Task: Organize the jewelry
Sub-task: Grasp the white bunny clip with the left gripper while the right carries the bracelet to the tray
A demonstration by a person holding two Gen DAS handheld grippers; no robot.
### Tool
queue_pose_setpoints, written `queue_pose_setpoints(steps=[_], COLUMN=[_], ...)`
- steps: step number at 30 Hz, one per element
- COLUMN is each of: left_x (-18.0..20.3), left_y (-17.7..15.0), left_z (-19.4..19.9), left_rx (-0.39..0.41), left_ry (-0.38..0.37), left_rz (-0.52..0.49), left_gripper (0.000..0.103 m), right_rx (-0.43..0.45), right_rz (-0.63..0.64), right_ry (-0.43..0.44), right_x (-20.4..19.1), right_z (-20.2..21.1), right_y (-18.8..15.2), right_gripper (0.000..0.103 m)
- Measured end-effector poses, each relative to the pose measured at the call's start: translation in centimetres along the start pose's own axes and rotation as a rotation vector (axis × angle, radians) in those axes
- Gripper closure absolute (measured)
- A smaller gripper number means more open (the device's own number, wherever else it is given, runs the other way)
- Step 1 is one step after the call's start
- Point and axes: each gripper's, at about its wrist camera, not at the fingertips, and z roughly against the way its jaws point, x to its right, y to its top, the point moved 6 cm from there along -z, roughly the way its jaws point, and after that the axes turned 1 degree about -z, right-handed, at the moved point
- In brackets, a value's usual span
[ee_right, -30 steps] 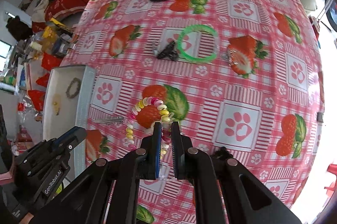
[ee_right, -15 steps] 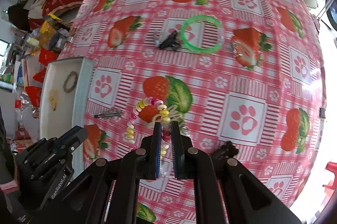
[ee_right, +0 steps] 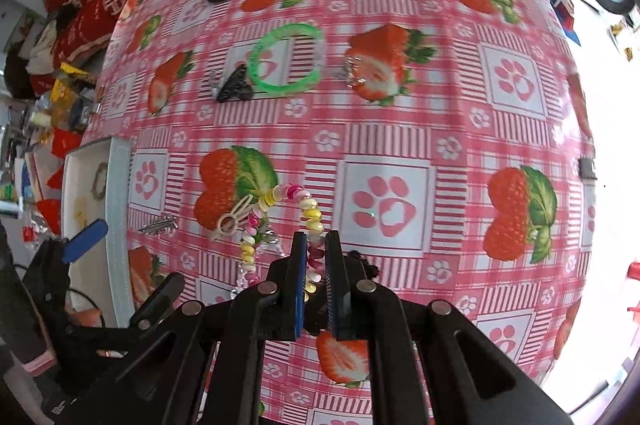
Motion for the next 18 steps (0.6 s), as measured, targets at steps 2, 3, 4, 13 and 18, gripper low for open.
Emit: queue_pose_setpoints(steps=[2,3,4,13,18], left_x=[0.8,1.4,1.8,3.8,4.4], left_y=[0.6,1.0,1.2,2.5,2.8], left_z=[-0.8,-1.3,-1.6,-3.8,-5.1], left_rx=[-0.005,-0.006,-0.009,-0.059,-0.099], left_ry=[-0.012,-0.03,-0.041,-0.163,-0.191], left_rz=[-0.062,-0.099,-0.122,-0.16,-0.171], left_gripper=[0.0,0.003,0.008,0.017,0.038], right_rx=[0.003,0.005,0.007,0.015,0.016], right_rz=[-0.014,-0.02,-0.028,-0.084,-0.103], right_ry=[0.003,0.004,0.006,0.011,0.009], right_x=[0.5,0.7,1.0,3.2,4.1], right_z=[0.1,0.2,0.2,0.6,0.6], right_y=[-0.1,-0.2,-0.2,-0.8,-1.0], right_gripper=[0.094,0.094,0.094,0.094,0.094])
